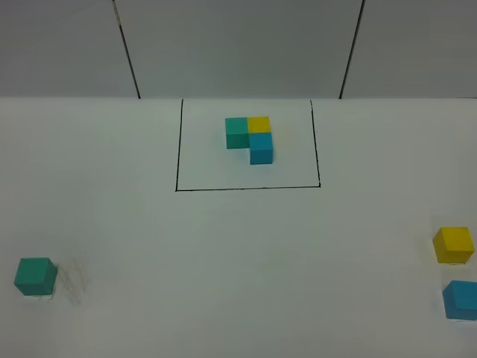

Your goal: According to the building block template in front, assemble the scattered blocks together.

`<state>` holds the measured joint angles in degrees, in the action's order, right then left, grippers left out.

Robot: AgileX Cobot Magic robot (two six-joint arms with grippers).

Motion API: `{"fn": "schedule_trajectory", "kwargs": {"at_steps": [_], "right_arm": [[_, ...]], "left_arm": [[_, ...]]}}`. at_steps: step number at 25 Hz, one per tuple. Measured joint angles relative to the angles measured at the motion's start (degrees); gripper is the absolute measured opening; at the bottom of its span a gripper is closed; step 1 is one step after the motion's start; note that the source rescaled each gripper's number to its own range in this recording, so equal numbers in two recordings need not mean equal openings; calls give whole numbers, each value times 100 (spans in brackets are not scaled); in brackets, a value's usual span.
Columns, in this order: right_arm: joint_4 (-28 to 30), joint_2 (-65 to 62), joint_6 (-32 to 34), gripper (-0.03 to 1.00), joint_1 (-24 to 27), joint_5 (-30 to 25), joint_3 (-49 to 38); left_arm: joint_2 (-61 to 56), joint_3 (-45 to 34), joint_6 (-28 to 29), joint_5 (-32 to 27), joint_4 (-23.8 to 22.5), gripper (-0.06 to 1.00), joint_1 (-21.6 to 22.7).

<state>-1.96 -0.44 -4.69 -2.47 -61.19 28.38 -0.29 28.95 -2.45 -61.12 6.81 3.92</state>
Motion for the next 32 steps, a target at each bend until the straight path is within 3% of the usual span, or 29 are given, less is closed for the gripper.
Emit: {"fn": "schedule_trajectory", "kwargs": {"at_steps": [25, 32], "right_arm": [[0, 0, 0, 0, 0, 0, 0], [0, 0, 0, 0, 0, 0, 0]], "left_arm": [[29, 5, 6, 7, -5, 60, 0], [1756, 719, 681, 198, -432, 60, 0]]}}
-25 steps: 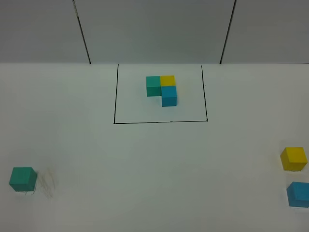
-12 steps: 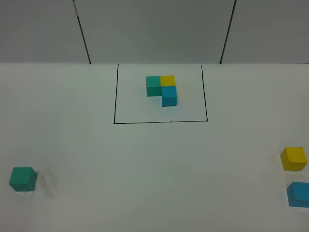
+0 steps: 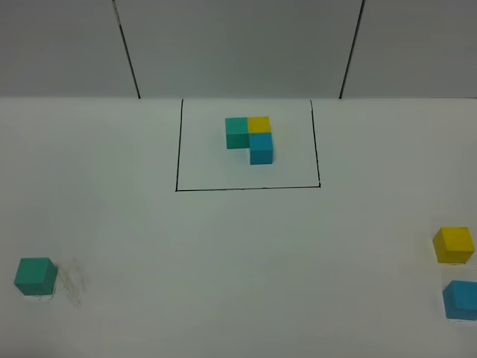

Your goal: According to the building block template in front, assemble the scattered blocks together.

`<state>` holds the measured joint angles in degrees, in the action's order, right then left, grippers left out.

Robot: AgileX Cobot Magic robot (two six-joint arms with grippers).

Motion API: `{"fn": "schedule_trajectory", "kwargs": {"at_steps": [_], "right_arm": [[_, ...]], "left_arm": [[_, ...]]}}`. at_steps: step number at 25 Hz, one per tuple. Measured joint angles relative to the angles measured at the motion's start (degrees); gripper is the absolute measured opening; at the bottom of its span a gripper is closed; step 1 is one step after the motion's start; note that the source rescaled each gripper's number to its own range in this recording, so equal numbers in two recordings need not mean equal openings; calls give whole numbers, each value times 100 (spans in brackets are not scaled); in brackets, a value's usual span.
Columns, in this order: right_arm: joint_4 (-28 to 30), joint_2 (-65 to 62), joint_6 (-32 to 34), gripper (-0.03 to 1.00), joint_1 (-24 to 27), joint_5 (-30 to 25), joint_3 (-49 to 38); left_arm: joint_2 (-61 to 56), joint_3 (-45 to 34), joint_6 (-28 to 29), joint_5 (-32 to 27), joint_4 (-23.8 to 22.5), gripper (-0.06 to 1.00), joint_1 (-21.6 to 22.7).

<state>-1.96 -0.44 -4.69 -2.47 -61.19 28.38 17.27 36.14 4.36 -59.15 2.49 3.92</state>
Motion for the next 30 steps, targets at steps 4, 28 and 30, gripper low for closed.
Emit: {"fn": "schedule_trajectory", "kwargs": {"at_steps": [4, 28, 30], "right_arm": [[0, 0, 0, 0, 0, 0, 0], [0, 0, 0, 0, 0, 0, 0], [0, 0, 0, 0, 0, 0, 0]], "left_arm": [[1653, 471, 51, 19, -168, 60, 0], [7340, 593, -1496, 3077, 1138, 60, 0], [7467, 593, -1516, 3208, 1147, 60, 0]]}}
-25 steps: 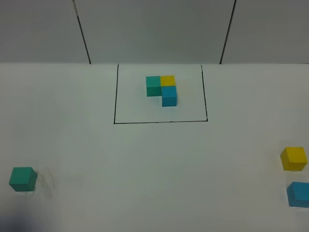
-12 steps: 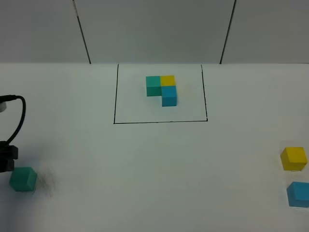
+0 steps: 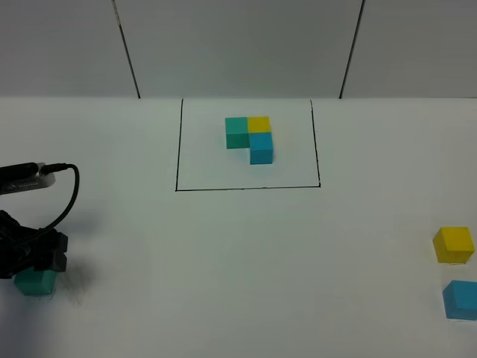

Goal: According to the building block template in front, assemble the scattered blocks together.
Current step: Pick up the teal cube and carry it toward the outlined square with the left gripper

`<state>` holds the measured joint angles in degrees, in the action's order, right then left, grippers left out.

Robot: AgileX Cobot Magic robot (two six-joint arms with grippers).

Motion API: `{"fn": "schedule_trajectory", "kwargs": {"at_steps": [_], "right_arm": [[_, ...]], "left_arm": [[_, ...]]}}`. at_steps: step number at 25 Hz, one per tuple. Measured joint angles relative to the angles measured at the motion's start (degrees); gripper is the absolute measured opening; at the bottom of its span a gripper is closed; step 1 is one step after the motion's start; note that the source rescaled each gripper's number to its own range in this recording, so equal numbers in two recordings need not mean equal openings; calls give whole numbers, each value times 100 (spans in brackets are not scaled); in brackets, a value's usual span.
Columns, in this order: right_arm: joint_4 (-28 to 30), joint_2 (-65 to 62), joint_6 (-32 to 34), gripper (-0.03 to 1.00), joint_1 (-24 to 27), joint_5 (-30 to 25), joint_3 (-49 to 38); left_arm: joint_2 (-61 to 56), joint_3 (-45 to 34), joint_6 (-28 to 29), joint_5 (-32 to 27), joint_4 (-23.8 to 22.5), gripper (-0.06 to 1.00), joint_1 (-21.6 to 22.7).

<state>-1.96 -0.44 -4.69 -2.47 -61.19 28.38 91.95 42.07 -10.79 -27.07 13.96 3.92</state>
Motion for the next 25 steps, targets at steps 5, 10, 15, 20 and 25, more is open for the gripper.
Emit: {"fn": "schedule_trajectory", "kwargs": {"at_steps": [5, 10, 15, 20, 25], "right_arm": [[0, 0, 0, 0, 0, 0, 0], [0, 0, 0, 0, 0, 0, 0], [0, 0, 0, 0, 0, 0, 0], [0, 0, 0, 0, 0, 0, 0], [0, 0, 0, 0, 0, 0, 0]], "left_arm": [[236, 0, 0, 159, 0, 60, 0], [332, 0, -7, 337, 0, 60, 0], [442, 0, 12, 412, -63, 57, 0], [770, 6, 13, 429, -63, 50, 0], [893, 6, 31, 514, -74, 15, 0]]}}
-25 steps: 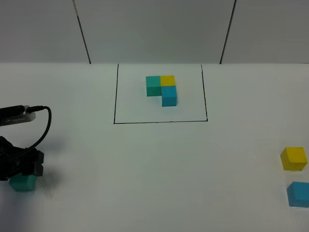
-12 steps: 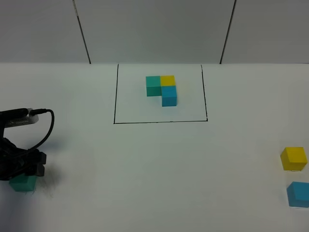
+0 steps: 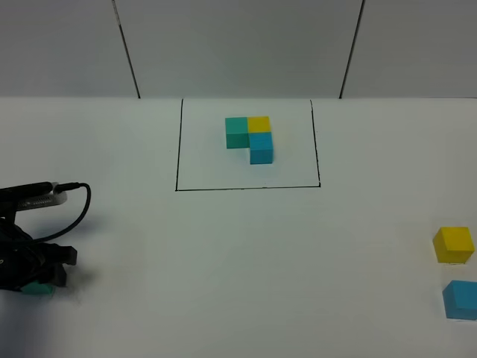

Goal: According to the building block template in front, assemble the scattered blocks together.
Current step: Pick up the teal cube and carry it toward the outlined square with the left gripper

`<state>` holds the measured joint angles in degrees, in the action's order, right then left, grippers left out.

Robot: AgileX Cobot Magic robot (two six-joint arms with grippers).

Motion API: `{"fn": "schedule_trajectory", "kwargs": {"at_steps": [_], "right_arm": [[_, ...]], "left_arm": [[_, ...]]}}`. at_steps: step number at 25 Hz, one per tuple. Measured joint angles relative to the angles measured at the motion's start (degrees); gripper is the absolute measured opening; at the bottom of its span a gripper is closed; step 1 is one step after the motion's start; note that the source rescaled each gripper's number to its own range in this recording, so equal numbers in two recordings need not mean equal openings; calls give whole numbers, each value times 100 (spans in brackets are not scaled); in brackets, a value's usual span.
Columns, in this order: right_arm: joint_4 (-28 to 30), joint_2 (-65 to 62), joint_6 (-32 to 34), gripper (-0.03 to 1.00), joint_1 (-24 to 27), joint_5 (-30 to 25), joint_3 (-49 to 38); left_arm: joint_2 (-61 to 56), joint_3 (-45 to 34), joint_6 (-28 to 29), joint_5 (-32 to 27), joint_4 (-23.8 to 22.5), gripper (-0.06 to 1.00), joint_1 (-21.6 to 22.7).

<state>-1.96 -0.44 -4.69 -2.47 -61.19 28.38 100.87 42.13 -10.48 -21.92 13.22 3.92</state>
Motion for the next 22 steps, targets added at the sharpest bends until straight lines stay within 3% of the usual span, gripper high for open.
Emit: {"fn": "schedule_trajectory", "kwargs": {"at_steps": [1, 4, 7, 12, 16, 22], "right_arm": [[0, 0, 0, 0, 0, 0, 0], [0, 0, 0, 0, 0, 0, 0], [-5, 0, 0, 0, 0, 0, 0], [-5, 0, 0, 0, 0, 0, 0], [-5, 0, 0, 0, 0, 0, 0], [-5, 0, 0, 0, 0, 0, 0]], "left_arm": [[0, 12, -13, 0, -16, 0, 0], [0, 203, -126, -58, -29, 1, -23], [-6, 646, -665, -405, -6, 1, -305], [-1, 1583, -2946, -1233, 531, 1, -1454], [175, 2293, -4533, -1638, 573, 1, -2591], [1043, 3461, -4630, -2053, -293, 1, -3706]]}}
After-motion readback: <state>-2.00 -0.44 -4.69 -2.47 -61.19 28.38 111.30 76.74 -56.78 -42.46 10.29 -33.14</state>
